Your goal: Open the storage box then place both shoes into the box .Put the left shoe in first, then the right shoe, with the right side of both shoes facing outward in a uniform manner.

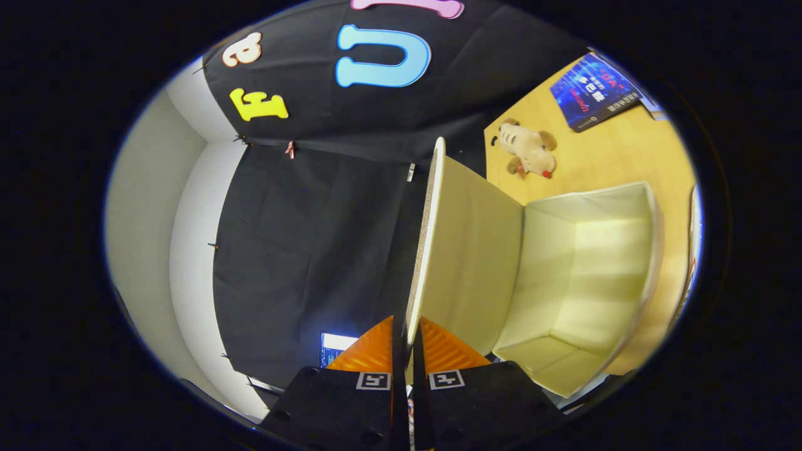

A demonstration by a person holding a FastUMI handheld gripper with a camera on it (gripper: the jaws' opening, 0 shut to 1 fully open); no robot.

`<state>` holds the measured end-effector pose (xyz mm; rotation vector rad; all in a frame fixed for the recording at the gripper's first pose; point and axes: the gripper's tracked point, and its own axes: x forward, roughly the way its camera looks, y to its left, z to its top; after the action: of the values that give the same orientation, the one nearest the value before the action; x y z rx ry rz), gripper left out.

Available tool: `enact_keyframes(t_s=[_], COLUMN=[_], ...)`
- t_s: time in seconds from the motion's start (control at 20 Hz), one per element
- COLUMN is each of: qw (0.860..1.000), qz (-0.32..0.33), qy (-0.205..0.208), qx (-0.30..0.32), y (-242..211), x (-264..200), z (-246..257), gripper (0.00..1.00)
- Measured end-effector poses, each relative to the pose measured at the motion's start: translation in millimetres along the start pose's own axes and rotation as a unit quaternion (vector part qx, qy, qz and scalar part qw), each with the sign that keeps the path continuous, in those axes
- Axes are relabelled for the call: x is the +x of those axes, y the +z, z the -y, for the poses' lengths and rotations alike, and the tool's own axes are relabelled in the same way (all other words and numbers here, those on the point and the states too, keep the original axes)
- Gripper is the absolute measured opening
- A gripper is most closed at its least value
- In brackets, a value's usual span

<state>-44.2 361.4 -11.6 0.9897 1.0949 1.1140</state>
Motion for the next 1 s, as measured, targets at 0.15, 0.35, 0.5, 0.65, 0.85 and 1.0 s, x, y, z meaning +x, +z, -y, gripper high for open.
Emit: enact_keyframes(t_s=[0.15, 0.35, 0.5, 0.65, 0.85, 1.0], qw=[1.000, 0.999, 0.998, 0.996, 0.989, 0.975], qz=[-0.001, -0.009, -0.017, -0.013, -0.006, 0.037], qy=[-0.007, -0.027, -0.042, -0.061, -0.101, -0.140], qx=[-0.023, -0.040, -0.041, -0.056, -0.112, -0.166], y=[-7, -19, -26, -23, -16, 4], x=[48, 106, 137, 154, 141, 97], z=[-15, -15, -6, 3, 21, 26], gripper=[0.09, 0.09, 0.10, 0.13, 0.58, 0.97])
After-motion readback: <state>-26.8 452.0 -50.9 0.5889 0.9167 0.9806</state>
